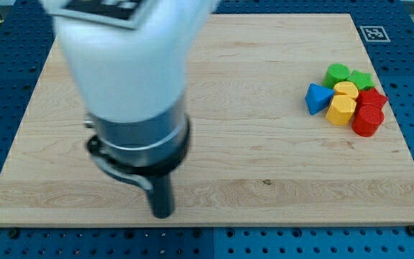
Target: Move the blue cube towards the center of the board
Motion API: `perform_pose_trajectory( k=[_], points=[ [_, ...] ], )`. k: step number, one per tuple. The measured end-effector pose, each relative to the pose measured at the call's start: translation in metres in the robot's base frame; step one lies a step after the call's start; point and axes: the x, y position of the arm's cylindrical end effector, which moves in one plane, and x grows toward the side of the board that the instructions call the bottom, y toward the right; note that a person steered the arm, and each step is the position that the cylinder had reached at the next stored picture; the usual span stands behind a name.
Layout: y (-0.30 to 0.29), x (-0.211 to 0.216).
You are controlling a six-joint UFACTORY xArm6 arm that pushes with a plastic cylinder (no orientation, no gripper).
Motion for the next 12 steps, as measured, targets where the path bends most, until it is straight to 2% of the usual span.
perform_pose_trajectory(
  k=[2, 5, 9, 10, 12],
  points=[
    [-0.014, -0.043],
    [-0.016, -0.087],
    [-0.01, -0.108],
    [0.013, -0.118],
    [0.051, -0.111]
  ],
)
